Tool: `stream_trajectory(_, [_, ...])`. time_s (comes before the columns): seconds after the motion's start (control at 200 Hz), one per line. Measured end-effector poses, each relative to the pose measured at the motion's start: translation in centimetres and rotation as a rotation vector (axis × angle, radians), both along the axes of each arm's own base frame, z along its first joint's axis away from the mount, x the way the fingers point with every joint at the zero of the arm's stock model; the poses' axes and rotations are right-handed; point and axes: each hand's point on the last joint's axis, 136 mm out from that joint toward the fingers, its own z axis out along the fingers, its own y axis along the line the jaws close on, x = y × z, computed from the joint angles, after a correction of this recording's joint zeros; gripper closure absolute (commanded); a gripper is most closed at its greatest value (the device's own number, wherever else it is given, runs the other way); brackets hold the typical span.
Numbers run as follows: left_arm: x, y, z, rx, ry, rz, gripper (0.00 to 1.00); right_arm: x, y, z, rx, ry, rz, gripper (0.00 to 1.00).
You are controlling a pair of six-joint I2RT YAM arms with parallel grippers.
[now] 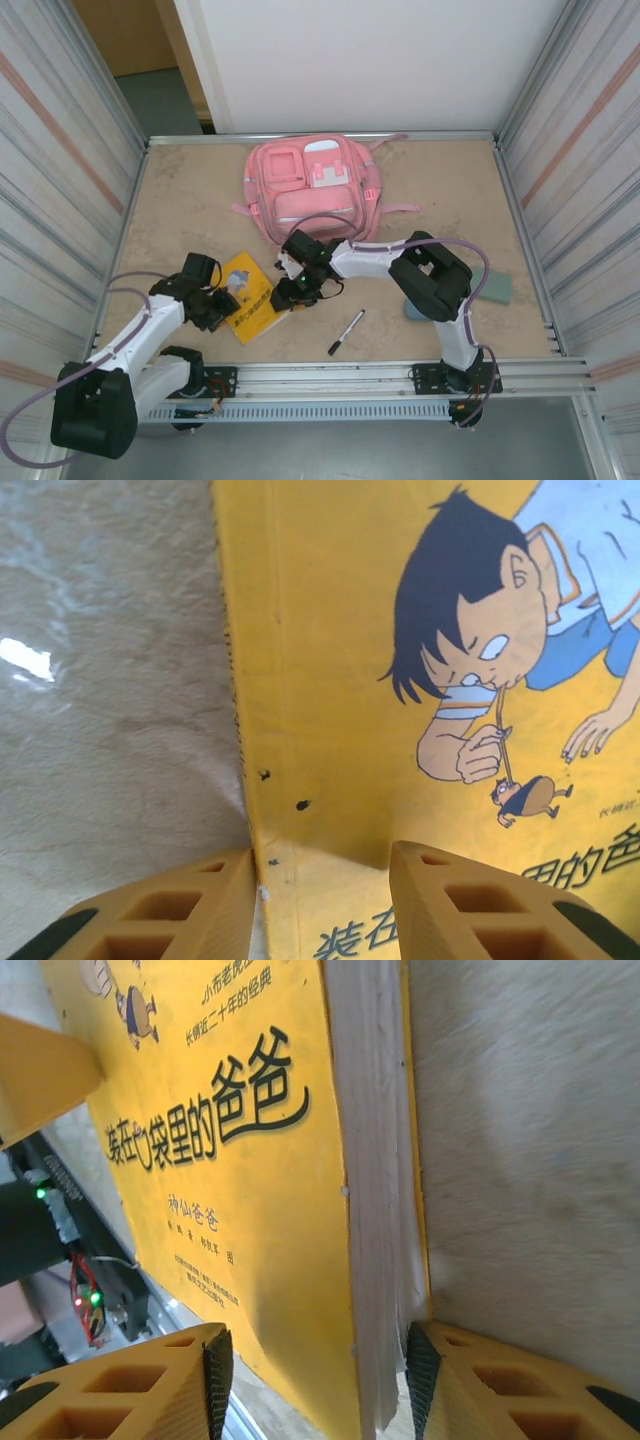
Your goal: Pack the student bag
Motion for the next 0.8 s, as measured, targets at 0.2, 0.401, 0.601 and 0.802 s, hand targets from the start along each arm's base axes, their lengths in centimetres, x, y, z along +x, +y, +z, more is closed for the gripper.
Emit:
stream_trajectory(0.2, [0.1, 0.4, -0.1, 0.023, 0.001, -0.015, 0.42, 2.7, 1.0, 1.1, -0.069, -0.173, 0.007, 0.44])
stream_trajectory(0.401, [0.2, 1.1, -0.3, 0.049, 0.004, 0.017, 0.31, 3.3, 2.0, 0.8, -0.091, -0.239, 0.036, 0.66])
stream_trajectory(0.601, [0.5, 0.2, -0.4, -0.006, -0.028, -0.026, 0.31, 3.1, 3.2, -0.7, -0.057, -0.175, 0.053, 0.80])
stream_trajectory(0.802, [1.0, -0.8, 0.6, -0.065, -0.102, -0.080, 0.37, 3.0, 2.6, -0.9, -0.036, -0.138, 0.041, 0.80])
